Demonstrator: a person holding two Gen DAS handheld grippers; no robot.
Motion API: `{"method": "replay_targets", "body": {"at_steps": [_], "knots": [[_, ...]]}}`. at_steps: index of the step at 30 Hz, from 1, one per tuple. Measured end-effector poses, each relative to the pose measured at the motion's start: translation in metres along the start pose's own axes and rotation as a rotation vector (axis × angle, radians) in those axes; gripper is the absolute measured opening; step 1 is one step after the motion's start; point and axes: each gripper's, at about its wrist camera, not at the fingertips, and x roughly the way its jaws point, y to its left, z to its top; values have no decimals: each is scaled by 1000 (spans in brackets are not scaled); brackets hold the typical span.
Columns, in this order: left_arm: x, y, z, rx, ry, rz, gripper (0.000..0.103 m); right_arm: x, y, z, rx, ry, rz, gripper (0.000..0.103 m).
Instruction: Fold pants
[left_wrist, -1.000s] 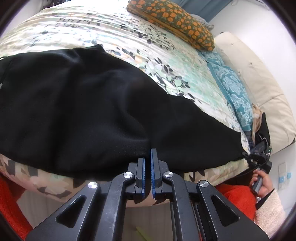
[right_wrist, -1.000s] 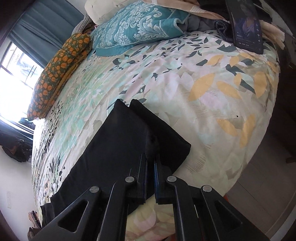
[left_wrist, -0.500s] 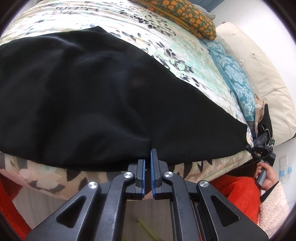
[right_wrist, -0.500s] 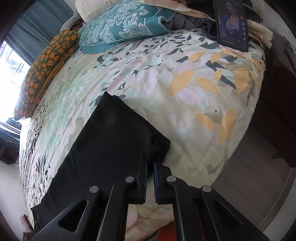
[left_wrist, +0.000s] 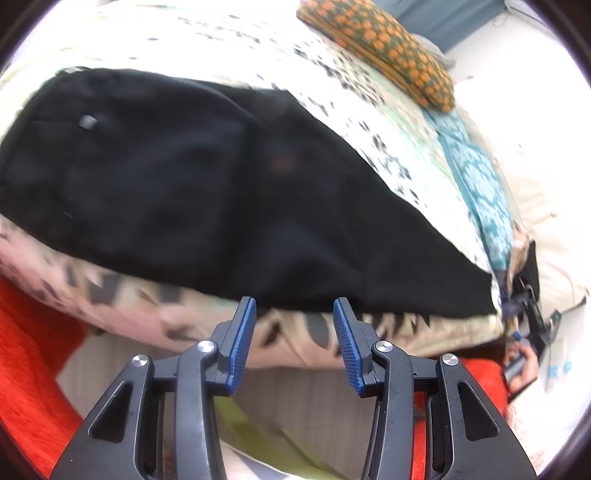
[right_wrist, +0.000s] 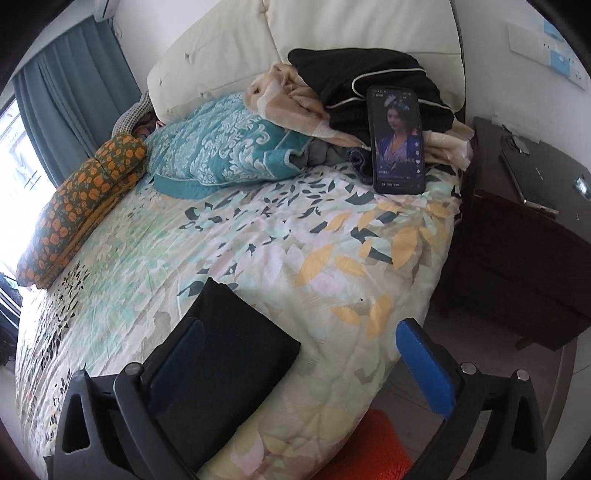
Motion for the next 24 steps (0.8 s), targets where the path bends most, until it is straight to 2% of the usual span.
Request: {"method": "replay_targets", "body": {"at_steps": [3,5,6,7,8,10,11,12,13,15,17,18,20,21,22,24], "knots": [[-18,50,33,-68,-105,149,46,-15,54,-18,-185,-14,99,103],[-8,77,58,-52,-79,256,42,-19,103,-43,-352,13,218,103],[2,88,71,-34,-54,305,38,-15,130,-63,-443,55,302,103],[8,98,82,-28,-57,346,29,-12,156,-83,-542,108,377,103],[10,108,93,-23,-78,384,27,-6,181,-107,-646,170,419,103],[13,124,112,-42,-99,377,28,16,215,-155,-829,296,360,103],[13,129,119,-56,-114,414,7,28,224,-175,-885,350,319,103],[12,131,123,-52,-125,470,3,40,226,-191,-925,401,279,102],[12,132,123,-45,-135,476,3,48,225,-201,-946,413,253,102],[8,134,116,-62,-163,447,3,50,221,-198,-917,400,269,103],[0,136,107,-96,-201,397,6,52,217,-197,-912,403,280,103],[-7,141,101,-138,-224,366,11,51,215,-198,-915,395,284,103],[-21,148,97,-228,-290,313,50,48,216,-199,-916,380,286,103],[-26,146,96,-235,-334,294,57,48,214,-199,-912,374,290,103],[-30,140,97,-204,-365,291,65,47,213,-199,-909,367,294,103],[-23,114,105,-67,-359,291,66,47,213,-200,-907,361,296,103]]}}
